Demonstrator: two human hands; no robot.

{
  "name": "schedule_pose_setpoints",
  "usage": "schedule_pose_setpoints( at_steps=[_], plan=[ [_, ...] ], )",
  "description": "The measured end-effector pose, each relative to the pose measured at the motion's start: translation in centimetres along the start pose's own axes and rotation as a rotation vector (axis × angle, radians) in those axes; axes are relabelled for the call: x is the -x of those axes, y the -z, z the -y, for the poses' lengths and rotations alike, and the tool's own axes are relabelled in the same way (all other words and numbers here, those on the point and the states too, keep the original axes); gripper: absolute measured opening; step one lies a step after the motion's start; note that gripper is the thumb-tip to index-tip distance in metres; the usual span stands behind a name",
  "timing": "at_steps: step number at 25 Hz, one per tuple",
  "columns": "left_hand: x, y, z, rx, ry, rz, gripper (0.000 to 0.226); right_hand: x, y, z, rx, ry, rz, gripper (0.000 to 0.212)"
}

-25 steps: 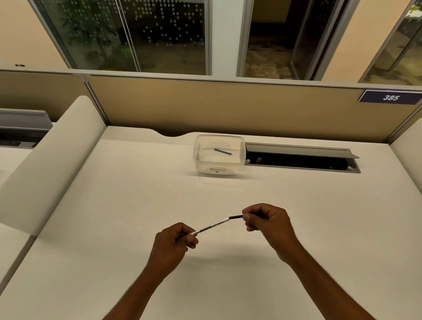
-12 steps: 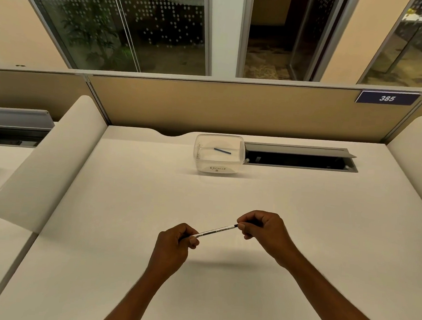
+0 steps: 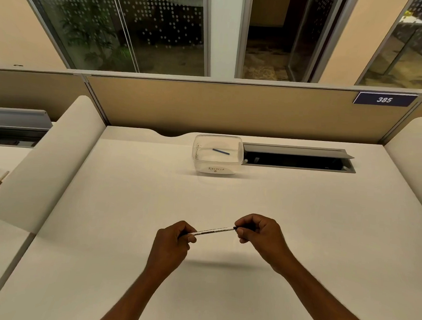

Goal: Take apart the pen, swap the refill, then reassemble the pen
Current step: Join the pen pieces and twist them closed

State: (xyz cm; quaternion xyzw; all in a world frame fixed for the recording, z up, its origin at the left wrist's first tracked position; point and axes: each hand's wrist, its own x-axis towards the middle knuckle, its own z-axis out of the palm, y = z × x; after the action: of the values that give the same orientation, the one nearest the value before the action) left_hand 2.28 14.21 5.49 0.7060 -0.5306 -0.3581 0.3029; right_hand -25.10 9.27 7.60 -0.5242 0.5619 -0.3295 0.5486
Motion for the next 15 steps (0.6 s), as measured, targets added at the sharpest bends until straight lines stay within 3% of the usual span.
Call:
schedule_pose_setpoints(
  at_steps=[7,15],
  plan=[
    [-0.5,0.1,-0.8,-0.076,-0.022,-0.025,0.042,0.2,-1.0,0.3,0.119,-0.008,-0.092,0.023],
    [-0.9,0.5,-1.5,-0.109,-0.054,-0.020,0.044,0.0,-0.6,0.8,0.092,-0.054,-0.016,0.020]
  ],
)
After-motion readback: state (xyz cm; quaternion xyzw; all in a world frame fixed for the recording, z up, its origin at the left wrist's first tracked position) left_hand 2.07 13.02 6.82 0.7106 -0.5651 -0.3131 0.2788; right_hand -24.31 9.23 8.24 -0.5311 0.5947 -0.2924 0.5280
